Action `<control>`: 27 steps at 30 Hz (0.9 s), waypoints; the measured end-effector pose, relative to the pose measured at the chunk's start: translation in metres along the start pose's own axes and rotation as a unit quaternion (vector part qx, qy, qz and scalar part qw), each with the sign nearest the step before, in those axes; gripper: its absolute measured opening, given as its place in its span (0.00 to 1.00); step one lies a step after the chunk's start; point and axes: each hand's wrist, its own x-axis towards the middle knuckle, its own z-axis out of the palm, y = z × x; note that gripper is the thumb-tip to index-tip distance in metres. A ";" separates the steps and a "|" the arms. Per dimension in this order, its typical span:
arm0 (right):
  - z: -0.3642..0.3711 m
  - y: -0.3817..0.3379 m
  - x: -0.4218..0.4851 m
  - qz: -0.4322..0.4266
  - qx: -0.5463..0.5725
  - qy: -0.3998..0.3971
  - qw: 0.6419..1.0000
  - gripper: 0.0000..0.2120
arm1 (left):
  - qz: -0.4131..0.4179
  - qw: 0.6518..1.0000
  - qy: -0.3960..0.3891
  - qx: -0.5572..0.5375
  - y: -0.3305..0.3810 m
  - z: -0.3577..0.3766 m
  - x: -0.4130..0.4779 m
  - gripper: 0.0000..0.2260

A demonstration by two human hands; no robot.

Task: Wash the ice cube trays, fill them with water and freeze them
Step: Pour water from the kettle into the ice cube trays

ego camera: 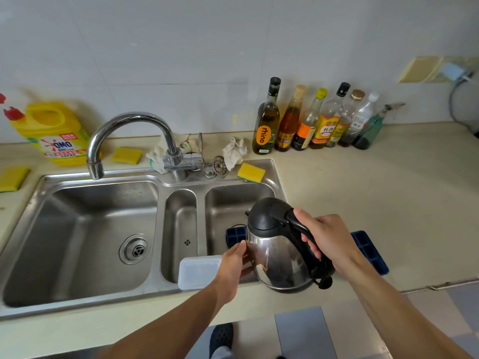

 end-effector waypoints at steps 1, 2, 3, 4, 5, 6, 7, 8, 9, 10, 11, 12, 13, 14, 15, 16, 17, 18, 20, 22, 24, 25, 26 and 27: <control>0.001 -0.001 0.000 0.004 -0.006 -0.002 1.000 0.28 | -0.004 1.000 -0.002 0.000 0.001 0.000 0.000 0.18; 0.001 -0.002 0.001 0.006 -0.012 -0.005 1.000 0.28 | -0.005 1.000 -0.006 0.001 0.001 0.000 -0.001 0.18; 0.002 -0.003 0.001 0.008 -0.015 -0.006 1.000 0.28 | -0.005 1.000 -0.009 0.003 0.002 0.000 -0.002 0.18; 0.002 -0.004 0.002 0.008 -0.015 -0.006 1.000 0.28 | -0.006 1.000 -0.010 0.004 0.002 0.000 -0.003 0.18; 0.002 -0.005 0.002 0.009 -0.017 -0.007 1.000 0.28 | -0.007 1.000 -0.011 0.004 0.003 0.000 -0.003 0.18; 0.003 -0.006 0.002 0.009 -0.020 -0.007 1.000 0.28 | -0.009 1.000 -0.011 0.004 0.003 -0.001 -0.004 0.18; 0.004 -0.007 0.003 0.010 -0.023 -0.007 1.000 0.28 | -0.010 1.000 -0.012 0.004 0.003 -0.001 -0.005 0.18; 0.004 -0.008 0.003 0.011 -0.026 -0.008 1.000 0.28 | -0.011 1.000 -0.013 0.004 0.004 -0.001 -0.005 0.17; 0.005 -0.009 0.004 0.012 -0.027 -0.010 1.000 0.28 | -0.012 1.000 -0.013 0.004 0.004 -0.002 -0.005 0.18; 0.006 -0.010 0.005 0.014 -0.029 -0.011 0.999 0.28 | -0.013 1.000 -0.013 0.002 0.005 -0.002 -0.005 0.18; 0.006 -0.011 0.005 0.016 -0.031 -0.012 0.999 0.28 | -0.015 1.000 -0.012 0.002 0.005 -0.002 -0.005 0.18; 0.007 -0.012 0.006 0.018 -0.032 -0.013 0.999 0.28 | -0.017 1.000 -0.011 0.002 0.005 -0.003 -0.006 0.18; 0.007 -0.012 0.007 0.020 -0.031 -0.014 0.999 0.28 | -0.018 1.000 -0.010 0.002 0.005 -0.004 -0.006 0.18; 0.008 -0.012 0.007 0.021 -0.031 -0.015 0.999 0.28 | -0.020 1.000 -0.008 0.001 0.005 -0.004 -0.006 0.18; 0.008 -0.012 0.007 0.022 -0.032 -0.016 0.999 0.28 | -0.022 1.000 -0.006 -0.001 0.006 -0.005 -0.006 0.19; 0.008 -0.012 0.008 0.023 -0.032 -0.017 0.999 0.29 | -0.024 1.000 -0.005 -0.003 0.006 -0.005 -0.007 0.19; 0.009 -0.012 0.008 0.023 -0.033 -0.017 0.999 0.29 | -0.025 1.000 -0.003 -0.003 0.007 -0.005 -0.007 0.19; 0.009 -0.011 0.008 0.024 -0.032 -0.016 0.999 0.29 | -0.026 1.000 -0.001 -0.005 0.008 -0.005 -0.007 0.19; 0.010 -0.011 0.009 0.025 -0.030 -0.014 0.999 0.29 | -0.028 1.000 0.001 -0.008 0.009 -0.005 -0.008 0.18; 0.010 -0.010 0.010 0.027 -0.030 -0.015 0.999 0.29 | -0.031 0.999 0.002 -0.012 0.009 -0.004 -0.009 0.18; 0.010 -0.010 0.010 0.027 -0.031 -0.017 0.999 0.29 | -0.033 0.999 0.002 -0.014 0.010 -0.004 -0.010 0.19; 0.010 -0.010 0.010 0.027 -0.031 -0.018 0.999 0.29 | -0.034 0.999 0.000 -0.013 0.011 -0.004 -0.010 0.19; 0.010 -0.011 0.011 0.027 -0.032 -0.018 0.999 0.29 | -0.034 0.999 -0.002 -0.012 0.011 -0.004 -0.010 0.19; 0.010 -0.011 0.011 0.028 -0.032 -0.018 0.999 0.29 | -0.034 0.999 -0.005 -0.010 0.012 -0.003 -0.011 0.20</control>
